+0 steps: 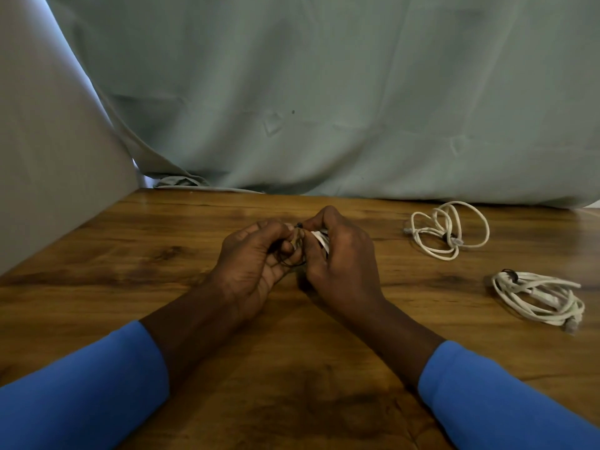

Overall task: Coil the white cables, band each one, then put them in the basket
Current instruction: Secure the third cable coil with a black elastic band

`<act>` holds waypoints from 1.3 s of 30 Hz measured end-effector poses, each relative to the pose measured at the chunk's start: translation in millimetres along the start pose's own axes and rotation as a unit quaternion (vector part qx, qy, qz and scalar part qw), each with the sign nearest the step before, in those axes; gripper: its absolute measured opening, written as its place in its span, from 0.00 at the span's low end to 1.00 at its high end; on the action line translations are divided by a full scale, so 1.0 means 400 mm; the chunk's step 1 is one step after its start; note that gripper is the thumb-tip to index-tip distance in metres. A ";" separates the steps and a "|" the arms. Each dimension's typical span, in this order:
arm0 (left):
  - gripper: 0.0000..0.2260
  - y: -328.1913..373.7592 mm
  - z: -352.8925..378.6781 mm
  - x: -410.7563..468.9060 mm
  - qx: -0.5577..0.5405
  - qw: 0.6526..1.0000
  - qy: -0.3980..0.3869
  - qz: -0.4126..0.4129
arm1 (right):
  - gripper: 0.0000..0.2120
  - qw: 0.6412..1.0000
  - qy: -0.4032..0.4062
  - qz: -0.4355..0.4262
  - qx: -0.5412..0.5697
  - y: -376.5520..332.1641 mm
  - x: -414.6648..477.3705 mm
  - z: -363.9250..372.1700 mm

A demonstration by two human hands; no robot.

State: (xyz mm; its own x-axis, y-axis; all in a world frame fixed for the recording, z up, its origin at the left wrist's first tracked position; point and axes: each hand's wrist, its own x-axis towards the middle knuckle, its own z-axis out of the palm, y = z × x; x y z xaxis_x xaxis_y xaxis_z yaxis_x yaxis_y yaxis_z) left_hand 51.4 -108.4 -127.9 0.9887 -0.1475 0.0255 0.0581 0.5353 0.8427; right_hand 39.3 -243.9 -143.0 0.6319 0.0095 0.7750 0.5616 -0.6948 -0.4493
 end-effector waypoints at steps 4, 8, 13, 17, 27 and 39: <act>0.04 0.003 0.000 0.003 -0.011 1.000 0.002 -0.010 | 0.01 1.000 0.007 0.001 0.000 -0.001 -0.002 0.000; 0.04 0.000 -0.005 0.004 -0.016 1.000 0.001 -0.019 | 0.01 1.000 0.004 -0.005 -0.005 -0.001 -0.004 0.005; 0.11 -0.001 -0.011 0.010 -0.031 0.999 -0.012 -0.021 | 0.01 1.000 0.000 -0.009 -0.007 0.000 -0.003 0.007; 0.19 -0.006 -0.010 0.005 -0.031 0.999 0.010 -0.019 | 0.02 0.999 0.002 -0.025 -0.023 0.002 -0.005 0.010; 0.05 0.002 0.001 -0.014 0.032 0.999 -0.012 0.012 | 0.01 0.998 0.024 0.043 0.048 -0.001 -0.012 0.005; 0.14 -0.002 -0.006 -0.002 0.057 0.998 -0.013 0.003 | 0.02 0.993 0.028 0.050 0.105 -0.004 -0.004 0.000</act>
State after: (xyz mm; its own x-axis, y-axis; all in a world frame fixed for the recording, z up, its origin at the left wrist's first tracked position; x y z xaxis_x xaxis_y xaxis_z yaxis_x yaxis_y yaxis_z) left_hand 50.9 -106.6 -129.9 0.9852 -0.1662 0.0428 0.0348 0.4375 0.8985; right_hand 37.4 -242.9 -143.7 0.6620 -0.0965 0.7432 0.6003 -0.5255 -0.6029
